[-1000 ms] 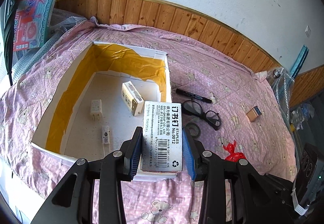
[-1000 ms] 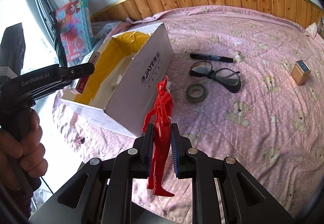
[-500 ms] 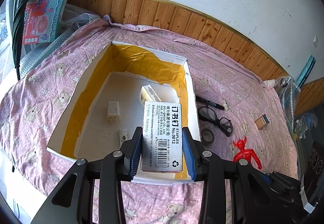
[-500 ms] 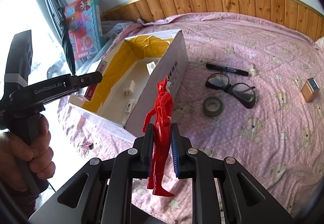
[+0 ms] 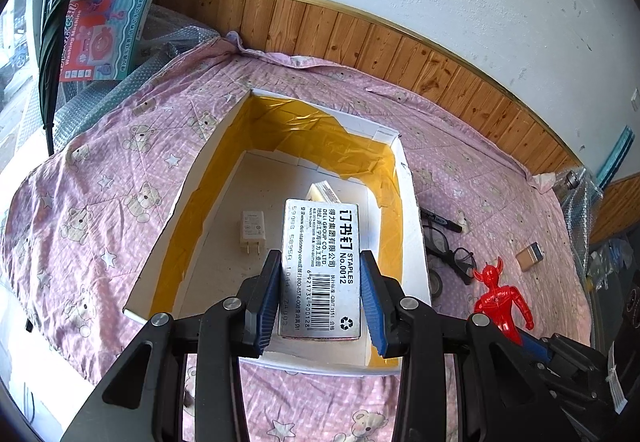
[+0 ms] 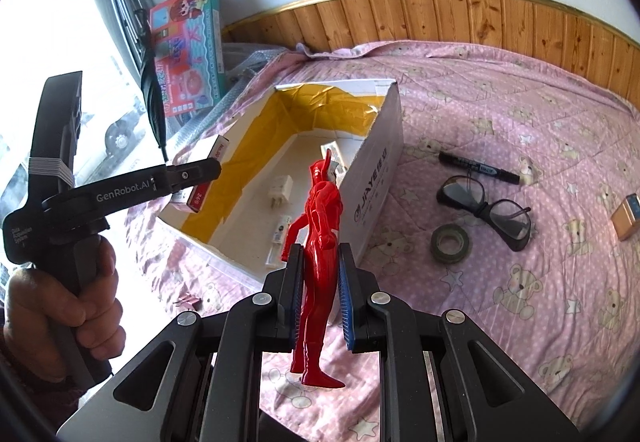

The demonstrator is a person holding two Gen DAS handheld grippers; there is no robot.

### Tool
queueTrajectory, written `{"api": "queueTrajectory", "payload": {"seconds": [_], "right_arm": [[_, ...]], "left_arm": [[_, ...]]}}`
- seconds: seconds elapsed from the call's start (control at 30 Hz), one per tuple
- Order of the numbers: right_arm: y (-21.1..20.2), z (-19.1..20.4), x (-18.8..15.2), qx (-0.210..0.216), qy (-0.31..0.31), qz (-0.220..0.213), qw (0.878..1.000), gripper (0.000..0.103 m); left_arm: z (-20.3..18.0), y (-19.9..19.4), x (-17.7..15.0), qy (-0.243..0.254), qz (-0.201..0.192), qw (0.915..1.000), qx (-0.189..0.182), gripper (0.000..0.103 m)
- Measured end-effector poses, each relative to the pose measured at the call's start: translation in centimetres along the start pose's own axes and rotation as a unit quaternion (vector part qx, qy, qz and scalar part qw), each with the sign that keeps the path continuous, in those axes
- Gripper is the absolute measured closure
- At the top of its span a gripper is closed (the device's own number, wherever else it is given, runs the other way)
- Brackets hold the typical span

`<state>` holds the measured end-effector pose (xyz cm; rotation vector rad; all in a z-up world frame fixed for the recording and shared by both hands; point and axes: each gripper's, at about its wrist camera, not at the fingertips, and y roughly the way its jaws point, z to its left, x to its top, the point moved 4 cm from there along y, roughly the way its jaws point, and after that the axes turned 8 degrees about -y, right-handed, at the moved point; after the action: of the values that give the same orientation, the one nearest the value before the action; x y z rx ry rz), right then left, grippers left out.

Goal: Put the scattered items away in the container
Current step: 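Carry the staples box and red figure over the box with both tools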

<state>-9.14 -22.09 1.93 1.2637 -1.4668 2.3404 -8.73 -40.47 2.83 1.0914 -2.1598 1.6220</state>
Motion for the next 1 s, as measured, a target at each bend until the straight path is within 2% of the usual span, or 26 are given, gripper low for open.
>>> {"api": "queueTrajectory", "payload": {"seconds": [0.57,1.0], "right_arm": [[2.2,2.5,4.4,0.029,-0.037,-0.007,0.999,0.086],[5.2,1.7,8.7,0.042,-0.041,0.002,0.998,0.086]], "left_arm": [[2.0,1.1,0.9,-0.016,0.003,0.9997,0.017,0.064],[1.5,2.7,2.2,-0.003,0.009,0.9998,0.020,0.064]]}}
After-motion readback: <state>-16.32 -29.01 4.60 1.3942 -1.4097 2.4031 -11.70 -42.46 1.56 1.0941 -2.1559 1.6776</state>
